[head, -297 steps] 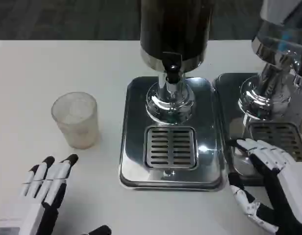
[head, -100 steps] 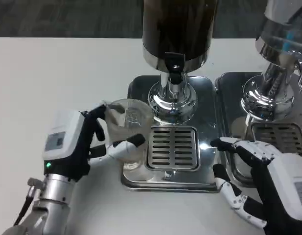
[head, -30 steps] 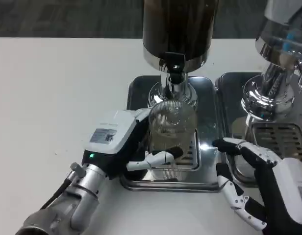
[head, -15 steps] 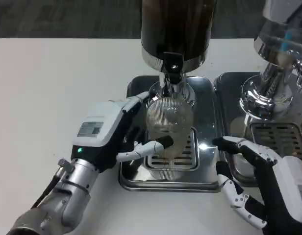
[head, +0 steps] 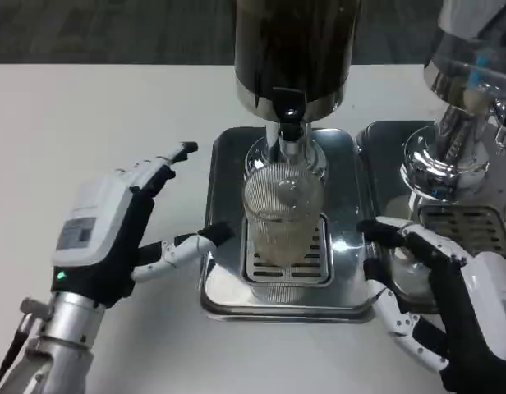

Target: Grasp the cup under the faucet to collect the drink, then remove the cup.

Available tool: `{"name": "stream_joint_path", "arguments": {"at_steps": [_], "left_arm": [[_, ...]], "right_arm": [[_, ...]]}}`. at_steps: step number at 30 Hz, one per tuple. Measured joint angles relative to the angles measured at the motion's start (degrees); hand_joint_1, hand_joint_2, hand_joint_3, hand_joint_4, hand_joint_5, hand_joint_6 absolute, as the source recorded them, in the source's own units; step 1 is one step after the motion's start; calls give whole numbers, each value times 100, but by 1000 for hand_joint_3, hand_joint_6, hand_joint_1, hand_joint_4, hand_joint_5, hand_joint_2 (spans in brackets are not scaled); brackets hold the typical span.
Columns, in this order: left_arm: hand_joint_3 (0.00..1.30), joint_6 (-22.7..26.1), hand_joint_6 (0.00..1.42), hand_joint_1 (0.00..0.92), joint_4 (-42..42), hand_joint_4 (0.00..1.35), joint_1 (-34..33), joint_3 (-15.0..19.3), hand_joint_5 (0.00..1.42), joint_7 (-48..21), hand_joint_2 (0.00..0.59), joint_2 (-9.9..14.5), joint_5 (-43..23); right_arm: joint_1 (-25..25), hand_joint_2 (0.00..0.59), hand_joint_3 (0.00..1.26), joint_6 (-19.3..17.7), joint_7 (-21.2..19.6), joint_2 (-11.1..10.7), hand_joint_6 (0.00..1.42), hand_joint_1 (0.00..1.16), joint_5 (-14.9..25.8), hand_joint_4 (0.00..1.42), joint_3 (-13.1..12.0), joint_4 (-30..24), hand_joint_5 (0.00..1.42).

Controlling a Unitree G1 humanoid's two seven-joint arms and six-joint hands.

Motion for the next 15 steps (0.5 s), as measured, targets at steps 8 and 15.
{"name": "stream_joint_path", "arguments": {"at_steps": [8, 15], "left_arm": [[297, -466, 384, 0, -921, 367, 876, 811, 432, -225, 110, 329, -542], [401, -1253, 466, 0, -1197, 497, 1043, 1462, 527, -1177, 131, 473, -1844]], "right_arm": [[-40, 414, 386, -11, 276, 73, 376, 319, 388, 405, -79, -125, 422], [-138, 413, 384, 31, 486, 251, 383, 323, 538, 405, -78, -106, 416]]}}
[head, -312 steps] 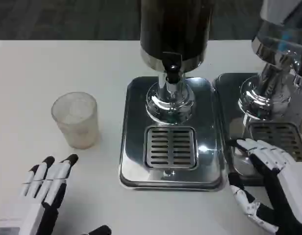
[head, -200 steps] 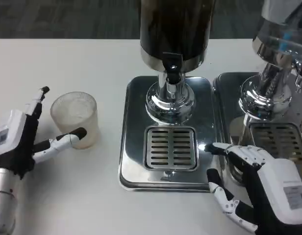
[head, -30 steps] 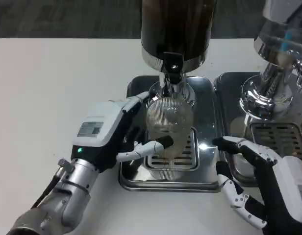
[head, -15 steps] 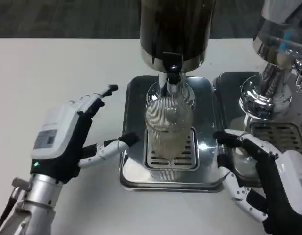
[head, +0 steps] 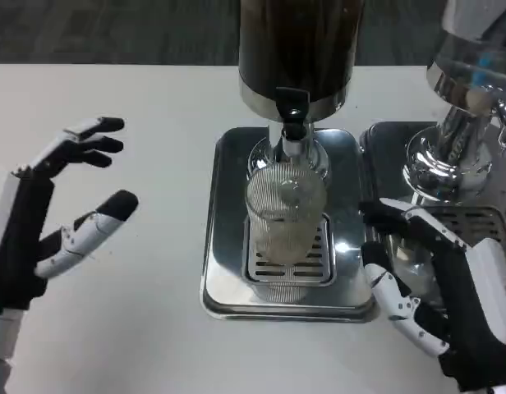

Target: Grasp the cup under the faucet to collect the drink, then remove the cup.

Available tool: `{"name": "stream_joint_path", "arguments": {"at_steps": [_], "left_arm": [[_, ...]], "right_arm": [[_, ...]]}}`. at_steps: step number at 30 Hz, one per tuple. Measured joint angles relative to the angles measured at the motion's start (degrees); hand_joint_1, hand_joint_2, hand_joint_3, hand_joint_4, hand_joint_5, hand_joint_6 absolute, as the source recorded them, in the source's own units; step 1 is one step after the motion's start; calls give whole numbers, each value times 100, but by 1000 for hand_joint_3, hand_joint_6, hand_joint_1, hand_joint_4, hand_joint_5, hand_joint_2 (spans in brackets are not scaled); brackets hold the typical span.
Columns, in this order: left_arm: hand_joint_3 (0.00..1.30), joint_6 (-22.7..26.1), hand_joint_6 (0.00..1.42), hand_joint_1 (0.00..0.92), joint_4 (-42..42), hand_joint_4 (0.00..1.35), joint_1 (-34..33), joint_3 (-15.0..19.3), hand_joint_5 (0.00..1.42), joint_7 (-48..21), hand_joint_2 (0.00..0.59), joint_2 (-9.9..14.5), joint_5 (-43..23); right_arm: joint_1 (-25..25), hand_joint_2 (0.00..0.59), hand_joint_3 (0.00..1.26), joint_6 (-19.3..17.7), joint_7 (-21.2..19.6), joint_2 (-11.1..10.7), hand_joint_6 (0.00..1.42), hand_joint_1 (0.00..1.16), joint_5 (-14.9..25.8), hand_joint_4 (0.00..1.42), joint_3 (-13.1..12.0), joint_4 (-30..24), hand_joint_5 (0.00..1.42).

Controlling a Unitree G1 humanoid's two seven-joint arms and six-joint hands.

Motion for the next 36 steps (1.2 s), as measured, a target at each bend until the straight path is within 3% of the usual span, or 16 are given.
{"name": "stream_joint_path", "arguments": {"at_steps": [5, 9, 12, 14, 16, 21, 27, 36], "left_arm": [[474, -287, 485, 0, -2, 547, -190, 287, 561, -1072, 148, 19, -1113], [490, -216, 441, 0, -10, 523, -588, 385, 504, -2446, 149, 21, -2541], [465, 530, 361, 0, -16, 485, -975, 487, 443, -3973, 134, -1, -3993], [437, 1050, 316, 0, -12, 449, -1175, 564, 405, -4716, 131, -7, -4539], [416, 1993, 282, 0, 33, 417, -1539, 662, 373, -5932, 123, -5, -5280], [383, 3418, 242, 0, 79, 373, -2061, 826, 339, -7360, 124, -12, -5807], [365, 4599, 228, 0, 78, 359, -2513, 1000, 331, -8188, 119, -169, -5998], [339, 5107, 212, 0, 102, 312, -2935, 1118, 312, -8534, 122, -354, -5930]], "right_arm": [[-44, 413, 384, 9, 14, 129, 385, 324, 3, 403, 6, 73, 416], [-73, 413, 384, 9, 16, 162, 383, 325, 1, 399, 16, 214, 415], [-96, 419, 383, 9, 16, 195, 370, 320, -12, 396, 29, 261, 415], [-125, 420, 383, 9, 15, 211, 367, 317, -18, 396, 39, 286, 415], [-182, 421, 383, 9, 13, 271, 365, 315, -19, 396, 63, 383, 415], [-240, 421, 383, 8, 10, 360, 347, 310, -22, 396, 78, 542, 415], [-306, 421, 383, 6, -25, 400, 345, 308, -29, 402, 93, 674, 415], [-321, 421, 387, 2, -212, 532, 341, 306, -32, 405, 148, 837, 415]]}}
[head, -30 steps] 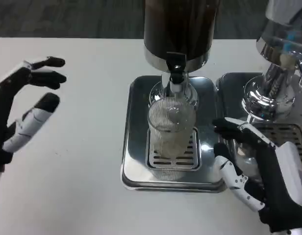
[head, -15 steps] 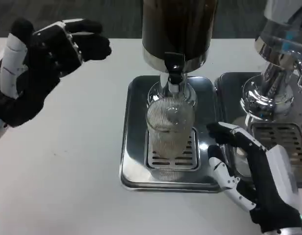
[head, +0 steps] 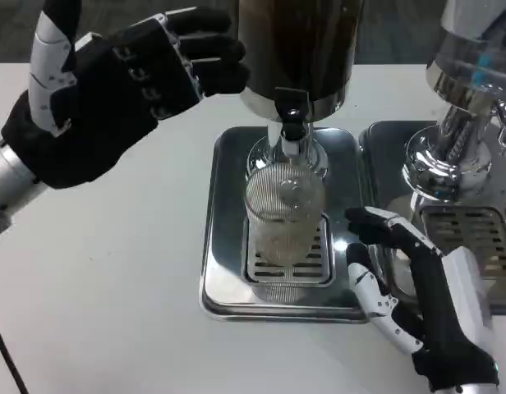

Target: Grasp the cup under the faucet to collect the drink, then remove the cup.

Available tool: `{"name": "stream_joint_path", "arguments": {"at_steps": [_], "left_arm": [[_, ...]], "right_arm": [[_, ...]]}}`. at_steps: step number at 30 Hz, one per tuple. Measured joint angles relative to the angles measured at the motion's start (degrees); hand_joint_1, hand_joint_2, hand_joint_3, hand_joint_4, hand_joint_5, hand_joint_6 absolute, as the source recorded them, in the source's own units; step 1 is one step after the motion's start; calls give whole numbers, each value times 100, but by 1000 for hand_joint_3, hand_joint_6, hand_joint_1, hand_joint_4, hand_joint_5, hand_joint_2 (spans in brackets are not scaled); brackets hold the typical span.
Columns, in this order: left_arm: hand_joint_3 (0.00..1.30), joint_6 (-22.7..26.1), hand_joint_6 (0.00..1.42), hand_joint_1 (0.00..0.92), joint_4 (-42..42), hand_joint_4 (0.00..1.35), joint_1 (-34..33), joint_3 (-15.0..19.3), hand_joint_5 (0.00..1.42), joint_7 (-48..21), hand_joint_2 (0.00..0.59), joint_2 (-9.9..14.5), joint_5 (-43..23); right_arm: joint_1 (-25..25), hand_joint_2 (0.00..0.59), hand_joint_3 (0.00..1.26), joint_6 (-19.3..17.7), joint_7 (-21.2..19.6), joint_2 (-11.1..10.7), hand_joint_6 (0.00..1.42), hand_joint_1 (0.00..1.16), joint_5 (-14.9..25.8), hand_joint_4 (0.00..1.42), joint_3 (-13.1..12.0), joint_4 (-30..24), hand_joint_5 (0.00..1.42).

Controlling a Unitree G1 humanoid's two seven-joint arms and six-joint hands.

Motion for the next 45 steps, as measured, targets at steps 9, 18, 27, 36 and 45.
{"name": "stream_joint_path", "arguments": {"at_steps": [9, 18, 27, 36, 45], "left_arm": [[258, 28, 102, 0, 375, 203, -392, -38, 240, -81, 127, -403, 533], [242, -107, 27, 0, 992, 174, -757, -171, 218, -259, 126, -841, 967], [234, -213, 23, 0, 1256, 158, -933, -139, 199, -293, 121, -972, 1167], [220, -272, 35, 0, 1479, 151, -1047, -125, 194, -348, 117, -1074, 1286], [212, -468, 37, 0, 1654, 151, -1094, -218, 194, -376, 117, -1197, 1567]], "right_arm": [[-25, 429, 397, -26, -98, 56, 290, 310, -1, 405, 47, 102, 416], [-32, 430, 397, -48, -213, 84, 273, 313, -9, 420, 97, 151, 416], [25, 430, 397, -48, -317, 88, 268, 315, -10, 420, 94, 149, 416], [26, 437, 402, -48, -398, 95, 267, 305, -11, 420, 98, 151, 416], [46, 438, 405, -48, -463, 95, 267, 299, -10, 425, 100, 160, 416]]}}
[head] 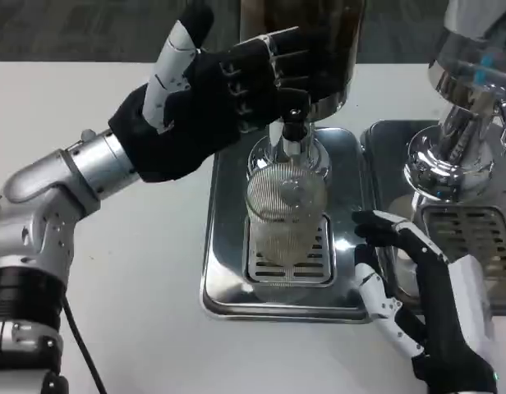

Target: Grasp the cup under the faucet to collect the drink, then remove the cup.

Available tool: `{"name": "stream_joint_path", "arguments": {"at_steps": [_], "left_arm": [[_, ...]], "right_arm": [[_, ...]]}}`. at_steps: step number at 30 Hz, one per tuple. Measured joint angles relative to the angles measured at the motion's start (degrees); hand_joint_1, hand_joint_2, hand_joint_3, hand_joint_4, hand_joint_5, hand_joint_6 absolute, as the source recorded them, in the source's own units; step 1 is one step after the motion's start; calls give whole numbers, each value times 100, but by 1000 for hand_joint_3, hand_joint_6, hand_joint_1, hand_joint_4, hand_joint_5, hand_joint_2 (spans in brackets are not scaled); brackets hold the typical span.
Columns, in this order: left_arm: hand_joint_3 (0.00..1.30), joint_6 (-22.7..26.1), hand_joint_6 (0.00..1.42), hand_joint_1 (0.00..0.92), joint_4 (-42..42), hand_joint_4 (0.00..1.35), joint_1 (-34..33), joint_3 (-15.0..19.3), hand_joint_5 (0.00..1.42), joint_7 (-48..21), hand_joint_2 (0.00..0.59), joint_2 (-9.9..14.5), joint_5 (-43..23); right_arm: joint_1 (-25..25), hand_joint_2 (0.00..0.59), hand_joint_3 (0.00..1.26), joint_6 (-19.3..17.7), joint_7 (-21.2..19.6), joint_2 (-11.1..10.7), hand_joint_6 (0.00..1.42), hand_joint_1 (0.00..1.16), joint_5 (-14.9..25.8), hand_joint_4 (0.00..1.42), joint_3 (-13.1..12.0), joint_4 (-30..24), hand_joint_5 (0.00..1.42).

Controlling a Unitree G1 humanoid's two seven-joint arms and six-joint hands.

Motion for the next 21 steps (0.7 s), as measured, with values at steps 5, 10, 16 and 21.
{"name": "stream_joint_path", "arguments": {"at_steps": [5, 10, 16, 21], "left_arm": [[225, -184, 38, 0, 90, 161, -7, -79, 203, 0, 117, -25, 166], [230, -468, 38, 0, 111, 168, -8, -117, 204, 0, 118, -26, 325], [235, -814, 38, 0, 221, 171, -11, -125, 205, 1, 118, -25, 469], [239, -1121, 38, 0, 280, 179, -11, -140, 205, 20, 118, -25, 628]], "right_arm": [[8, 438, 405, 0, -13, 0, 267, 296, 0, 434, 0, 4, 430], [27, 438, 406, 0, -20, 0, 267, 294, 1, 435, 0, 4, 431], [79, 438, 406, 0, -24, -1, 267, 294, 7, 435, -6, 4, 431], [88, 440, 406, 0, -24, -6, 267, 294, 10, 435, -14, 4, 432]]}}
